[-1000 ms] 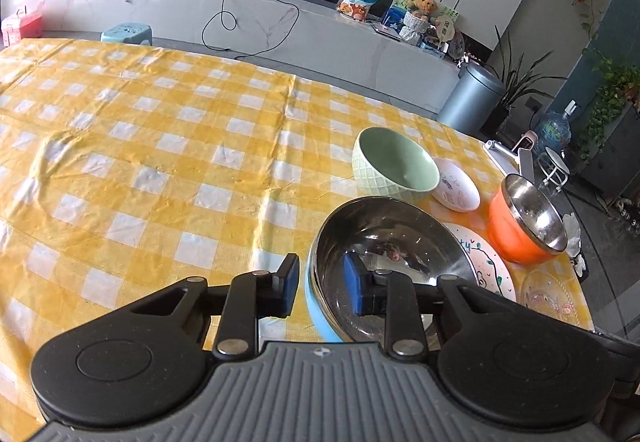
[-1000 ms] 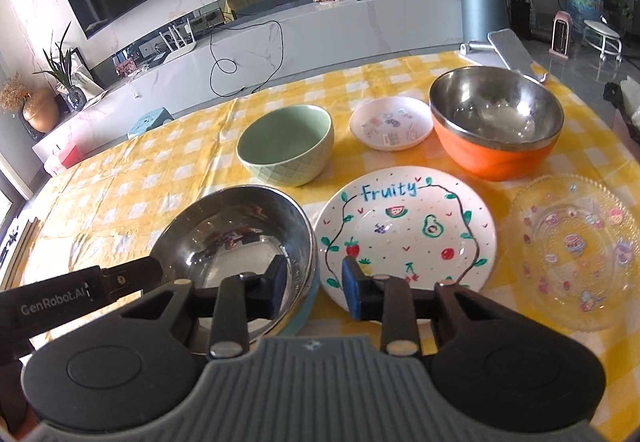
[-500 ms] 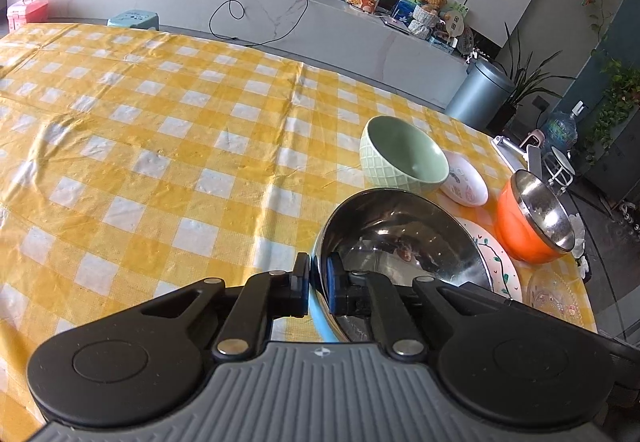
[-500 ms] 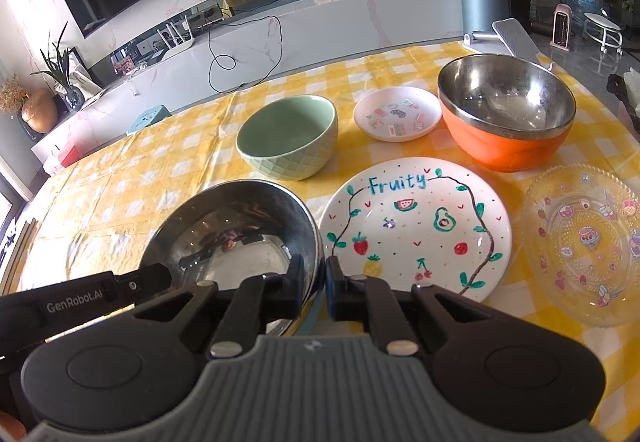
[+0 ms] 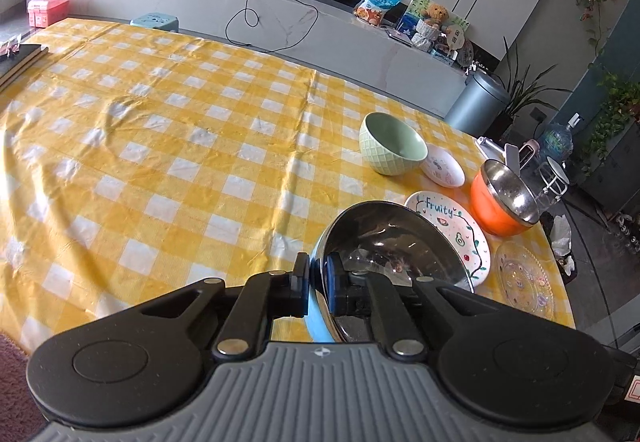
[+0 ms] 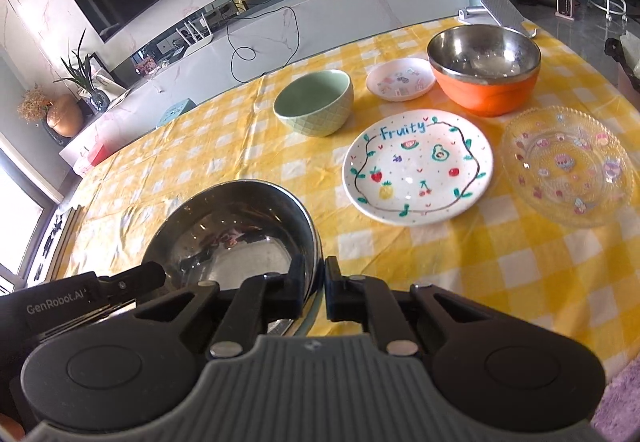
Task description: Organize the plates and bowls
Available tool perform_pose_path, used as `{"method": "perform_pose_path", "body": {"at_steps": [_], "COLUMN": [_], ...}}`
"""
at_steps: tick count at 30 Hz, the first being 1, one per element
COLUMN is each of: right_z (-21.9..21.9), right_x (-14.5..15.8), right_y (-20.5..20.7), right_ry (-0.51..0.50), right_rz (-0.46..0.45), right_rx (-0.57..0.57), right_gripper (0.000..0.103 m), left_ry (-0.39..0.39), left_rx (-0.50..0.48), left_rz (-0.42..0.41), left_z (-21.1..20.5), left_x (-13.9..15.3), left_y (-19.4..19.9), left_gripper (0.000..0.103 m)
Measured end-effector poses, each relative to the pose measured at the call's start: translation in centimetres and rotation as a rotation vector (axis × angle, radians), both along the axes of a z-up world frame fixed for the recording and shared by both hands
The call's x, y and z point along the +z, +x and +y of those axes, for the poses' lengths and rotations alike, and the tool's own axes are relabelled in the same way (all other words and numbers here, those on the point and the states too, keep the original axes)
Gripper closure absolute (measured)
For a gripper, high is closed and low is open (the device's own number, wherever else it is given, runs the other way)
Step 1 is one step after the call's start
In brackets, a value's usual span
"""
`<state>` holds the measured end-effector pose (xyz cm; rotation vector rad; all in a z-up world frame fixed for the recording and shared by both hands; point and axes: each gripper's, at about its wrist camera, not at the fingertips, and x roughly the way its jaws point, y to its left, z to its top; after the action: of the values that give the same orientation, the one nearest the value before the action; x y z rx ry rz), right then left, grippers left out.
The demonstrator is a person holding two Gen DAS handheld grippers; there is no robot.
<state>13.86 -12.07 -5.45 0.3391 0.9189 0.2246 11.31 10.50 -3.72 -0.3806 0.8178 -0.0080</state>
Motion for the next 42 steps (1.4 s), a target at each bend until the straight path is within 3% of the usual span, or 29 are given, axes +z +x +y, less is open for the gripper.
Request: {"method": "perform_pose_path", "body": {"at_steps": [8,23,26,29,35,42], "right_z": [-0.4,-0.3,-0.4,-0.7,-2.1,-5.5], "right_x": [-0.8,-1.7,-1.7,-1.4,1.0,4.4], "right_y": [-2.0,-1.7,-1.8,-2.0,-3.1,-3.9], "right_ry": [0.003,0.0,0.019,0.017,0.015,-0.03], "right_rz": [0.054,0.067,0.071,0.062,-0.019,-0.135], "right_rx": [-0.006,0.003,0.003,-0.004,-0.03,-0.099], "right_gripper": [0.095,0.095,0.09,0.077,0.066,0.055], "left_ry": [-0.001,0.036,0.029,0.028,0.047,0.069], "left_rx": [-0.002,-0.013,-0.015,0.004,0.033,-0.064], "left_rz": [0.057,0.091,0.102,0.096,0.007,-0.086], "left_z": [-0.2,-0.5,-0.4,-0.2,-0.2,-3.6], "left_x": [-1.8,-3.1,-3.0,-2.7,0.3,4.2], "left_y": [-1.4,-1.2,-1.2,-1.4,-2.7,-2.0], "left_gripper": [0.094,0.094,0.093,0.076,0.067,0.058]}}
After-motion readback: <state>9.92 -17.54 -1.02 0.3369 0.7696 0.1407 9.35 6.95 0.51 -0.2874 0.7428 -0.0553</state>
